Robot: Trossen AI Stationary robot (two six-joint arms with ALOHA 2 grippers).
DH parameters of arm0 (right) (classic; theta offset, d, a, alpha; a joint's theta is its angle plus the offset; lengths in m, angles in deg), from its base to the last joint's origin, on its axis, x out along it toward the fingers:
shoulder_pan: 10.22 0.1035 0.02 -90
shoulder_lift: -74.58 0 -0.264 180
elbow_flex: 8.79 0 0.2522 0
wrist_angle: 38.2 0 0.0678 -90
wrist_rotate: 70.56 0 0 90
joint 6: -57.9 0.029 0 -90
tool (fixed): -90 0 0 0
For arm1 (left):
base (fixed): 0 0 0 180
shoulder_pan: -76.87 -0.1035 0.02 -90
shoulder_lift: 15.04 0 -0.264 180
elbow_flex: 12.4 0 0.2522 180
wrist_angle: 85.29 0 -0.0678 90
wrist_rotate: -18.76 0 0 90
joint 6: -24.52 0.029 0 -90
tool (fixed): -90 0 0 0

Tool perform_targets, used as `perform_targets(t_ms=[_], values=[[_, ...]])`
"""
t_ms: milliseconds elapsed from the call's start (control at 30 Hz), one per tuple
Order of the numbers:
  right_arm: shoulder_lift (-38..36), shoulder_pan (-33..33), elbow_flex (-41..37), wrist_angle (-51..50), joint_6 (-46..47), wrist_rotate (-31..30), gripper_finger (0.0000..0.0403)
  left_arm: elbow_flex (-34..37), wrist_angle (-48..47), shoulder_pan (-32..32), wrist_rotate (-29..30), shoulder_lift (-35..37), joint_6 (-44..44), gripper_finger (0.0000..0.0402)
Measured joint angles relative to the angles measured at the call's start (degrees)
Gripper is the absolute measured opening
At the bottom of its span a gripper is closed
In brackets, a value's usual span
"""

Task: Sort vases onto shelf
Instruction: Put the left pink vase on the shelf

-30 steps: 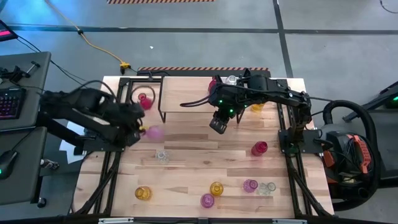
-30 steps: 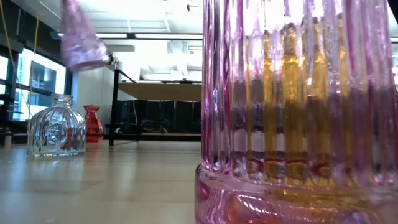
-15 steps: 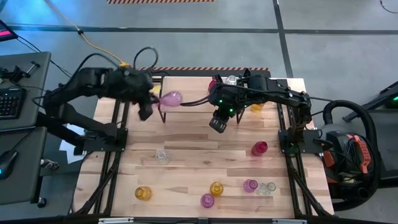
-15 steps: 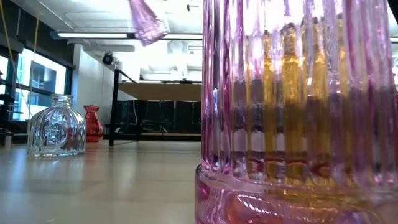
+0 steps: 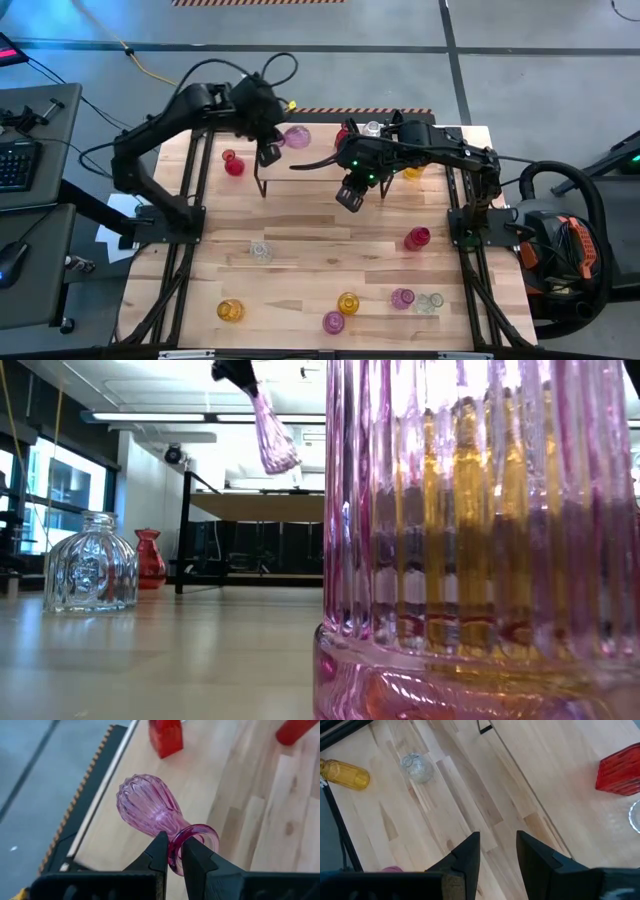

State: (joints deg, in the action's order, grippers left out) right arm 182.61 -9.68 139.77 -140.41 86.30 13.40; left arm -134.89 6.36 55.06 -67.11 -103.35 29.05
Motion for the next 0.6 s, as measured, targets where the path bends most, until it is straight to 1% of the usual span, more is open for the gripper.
perform_targets(t_ms=[200,367,433,600], values=[[0.0,0.0,0.0,0.0,-0.3,0.0,0.0108,0.0,1.2,-3.1,-5.7,-3.4,2.6,0.0021],[0.0,-0.1,0.0,0.0,-1.4,0.0,0.0108,0.0,1.3,-5.7,-7.7,-4.9,2.8,0.0021],[0.0,-0.2,0.0,0.0,-1.8,-0.1,0.0108,0.0,1.6,-6.9,-9.6,-5.3,2.7,0.0021],[0.0,-0.5,0.0,0.0,-1.9,-2.7,0.0108,0.0,1.0,-8.9,-11.7,-5.6,2.5,0.0023]])
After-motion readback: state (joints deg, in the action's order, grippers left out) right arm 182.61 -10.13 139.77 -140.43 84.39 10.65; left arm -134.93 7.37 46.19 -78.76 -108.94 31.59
